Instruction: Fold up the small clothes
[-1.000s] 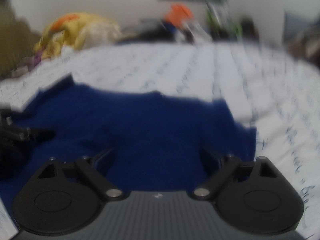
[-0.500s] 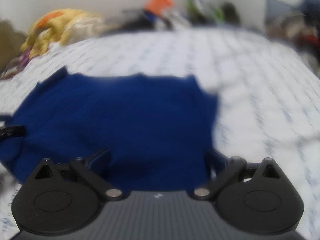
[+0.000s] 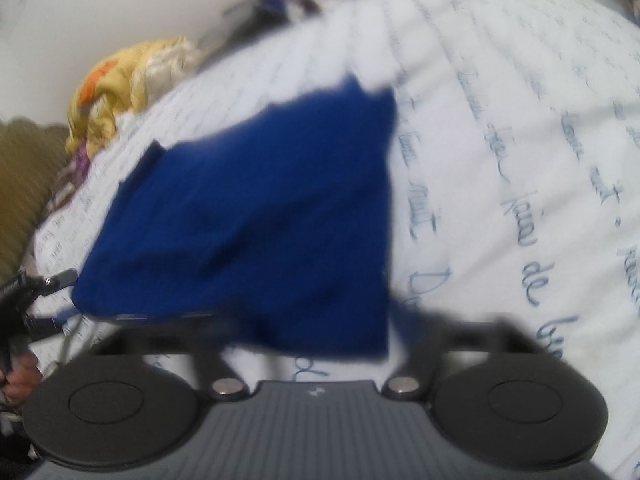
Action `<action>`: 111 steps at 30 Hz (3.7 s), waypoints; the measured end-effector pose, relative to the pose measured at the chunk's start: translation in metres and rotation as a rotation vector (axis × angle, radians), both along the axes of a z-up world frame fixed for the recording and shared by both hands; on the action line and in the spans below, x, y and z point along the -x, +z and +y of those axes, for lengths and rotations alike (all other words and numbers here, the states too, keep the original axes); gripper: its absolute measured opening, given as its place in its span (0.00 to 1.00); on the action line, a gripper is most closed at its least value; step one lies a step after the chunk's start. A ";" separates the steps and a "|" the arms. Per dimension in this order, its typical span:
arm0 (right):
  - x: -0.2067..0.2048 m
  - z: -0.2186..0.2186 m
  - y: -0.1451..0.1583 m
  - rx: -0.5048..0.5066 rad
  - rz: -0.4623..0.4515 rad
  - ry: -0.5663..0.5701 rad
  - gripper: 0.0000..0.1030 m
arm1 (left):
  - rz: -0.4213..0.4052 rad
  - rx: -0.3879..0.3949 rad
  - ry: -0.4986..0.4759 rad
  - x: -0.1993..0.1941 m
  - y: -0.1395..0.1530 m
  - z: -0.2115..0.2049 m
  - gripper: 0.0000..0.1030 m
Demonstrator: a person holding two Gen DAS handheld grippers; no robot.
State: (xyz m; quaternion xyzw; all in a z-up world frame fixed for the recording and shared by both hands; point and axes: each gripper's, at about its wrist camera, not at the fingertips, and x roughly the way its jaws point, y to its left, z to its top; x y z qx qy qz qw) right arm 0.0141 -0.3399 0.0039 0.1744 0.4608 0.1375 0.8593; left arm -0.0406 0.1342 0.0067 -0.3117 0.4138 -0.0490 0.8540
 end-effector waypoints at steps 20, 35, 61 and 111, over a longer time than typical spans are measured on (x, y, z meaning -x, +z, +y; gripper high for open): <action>0.001 -0.003 0.044 0.179 -0.202 0.017 0.72 | -0.317 -0.440 -0.179 0.008 0.079 -0.036 0.79; -0.054 0.050 0.009 0.288 -0.206 0.170 0.77 | -0.344 -0.638 -0.379 -0.049 0.037 -0.090 0.80; -0.123 0.068 -0.013 0.347 -0.346 0.107 0.88 | -0.233 -0.578 -0.334 -0.168 0.009 -0.123 1.00; -0.130 0.075 -0.017 0.389 -0.336 0.043 0.97 | -0.259 -0.604 -0.278 -0.159 -0.005 -0.121 1.00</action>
